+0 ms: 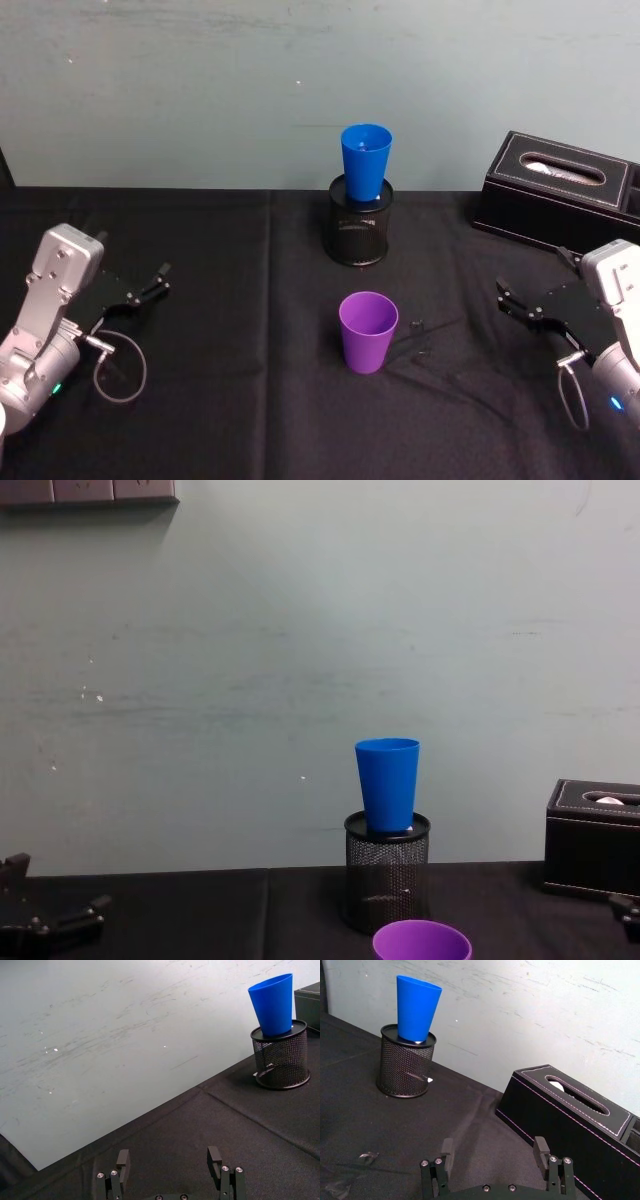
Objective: Pick up one cup with a gripper and tap it against the other cup.
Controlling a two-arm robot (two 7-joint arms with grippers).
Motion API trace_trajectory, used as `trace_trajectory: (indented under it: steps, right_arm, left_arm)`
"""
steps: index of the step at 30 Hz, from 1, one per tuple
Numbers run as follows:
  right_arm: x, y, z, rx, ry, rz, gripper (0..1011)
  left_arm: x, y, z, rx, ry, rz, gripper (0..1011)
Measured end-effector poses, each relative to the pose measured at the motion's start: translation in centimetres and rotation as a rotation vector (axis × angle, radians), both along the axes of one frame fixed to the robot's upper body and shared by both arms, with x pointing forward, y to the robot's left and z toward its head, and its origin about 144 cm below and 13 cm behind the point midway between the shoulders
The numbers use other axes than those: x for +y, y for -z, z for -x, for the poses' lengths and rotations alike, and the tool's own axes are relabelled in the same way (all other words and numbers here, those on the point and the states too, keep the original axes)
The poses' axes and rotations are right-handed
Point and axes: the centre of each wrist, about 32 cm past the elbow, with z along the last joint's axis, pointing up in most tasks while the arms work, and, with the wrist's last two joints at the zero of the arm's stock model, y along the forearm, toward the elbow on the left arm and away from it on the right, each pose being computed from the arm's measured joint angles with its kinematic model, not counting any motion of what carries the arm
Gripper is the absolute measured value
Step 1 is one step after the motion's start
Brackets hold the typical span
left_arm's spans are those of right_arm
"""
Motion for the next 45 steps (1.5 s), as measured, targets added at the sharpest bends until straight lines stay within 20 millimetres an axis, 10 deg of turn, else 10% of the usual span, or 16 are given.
trace_trajectory:
  steps: [38,45]
  right_arm:
    - [0.0,0.0,0.0,0.000,0.000,0.001,1003]
    - [-2.5,-1.2,0.4,0.043,-0.128,-0.107,1003]
  left_arm:
    - [0.0,0.0,0.0,0.000,0.000,0.000,1011]
    - [0.0,0.0,0.0,0.000,0.000,0.000,1011]
